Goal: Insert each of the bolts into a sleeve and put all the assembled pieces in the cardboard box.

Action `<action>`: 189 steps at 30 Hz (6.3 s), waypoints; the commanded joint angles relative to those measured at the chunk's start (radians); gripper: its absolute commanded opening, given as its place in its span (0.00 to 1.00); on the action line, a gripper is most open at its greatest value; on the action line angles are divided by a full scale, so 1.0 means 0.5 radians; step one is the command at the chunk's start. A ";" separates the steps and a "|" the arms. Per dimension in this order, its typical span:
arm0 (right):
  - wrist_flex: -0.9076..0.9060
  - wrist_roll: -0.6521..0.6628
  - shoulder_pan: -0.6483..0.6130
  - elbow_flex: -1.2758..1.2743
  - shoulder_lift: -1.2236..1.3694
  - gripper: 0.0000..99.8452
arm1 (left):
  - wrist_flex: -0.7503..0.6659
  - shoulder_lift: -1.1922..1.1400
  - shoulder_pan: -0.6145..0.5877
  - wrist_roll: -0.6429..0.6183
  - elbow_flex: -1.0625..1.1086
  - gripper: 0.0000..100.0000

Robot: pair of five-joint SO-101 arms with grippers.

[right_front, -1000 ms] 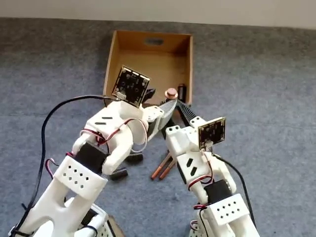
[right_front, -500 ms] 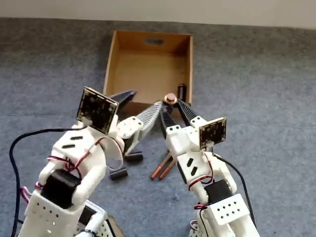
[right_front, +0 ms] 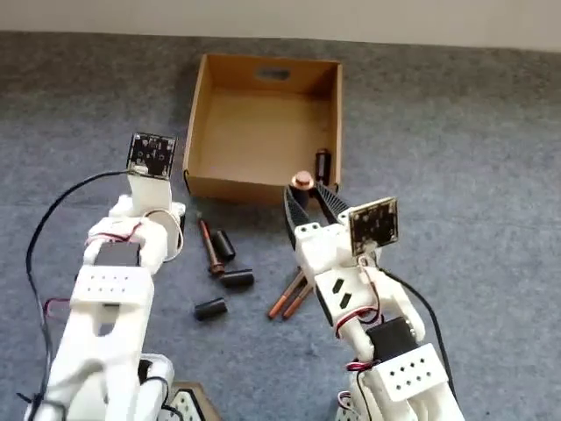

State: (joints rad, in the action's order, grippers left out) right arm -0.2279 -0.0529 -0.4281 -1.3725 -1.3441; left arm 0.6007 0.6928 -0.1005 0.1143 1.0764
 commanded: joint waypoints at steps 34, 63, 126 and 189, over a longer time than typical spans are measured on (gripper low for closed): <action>-0.514 -0.021 0.293 2.837 3.417 0.01 | -0.307 -0.269 0.029 -0.368 0.201 0.01; -1.386 -0.288 0.296 3.730 4.147 0.01 | -0.307 -0.278 0.029 -0.368 0.201 0.01; -2.717 -0.021 0.422 5.826 4.427 0.01 | -0.313 -0.278 0.026 -0.365 0.201 0.01; -1.278 1.077 -0.707 1.226 1.966 0.20 | -0.310 -0.281 -0.560 -1.080 0.140 0.21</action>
State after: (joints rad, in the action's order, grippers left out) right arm -0.8784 0.4703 -0.7687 -0.7910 -0.3989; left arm 0.4611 0.5547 -0.3721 -0.3767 1.1792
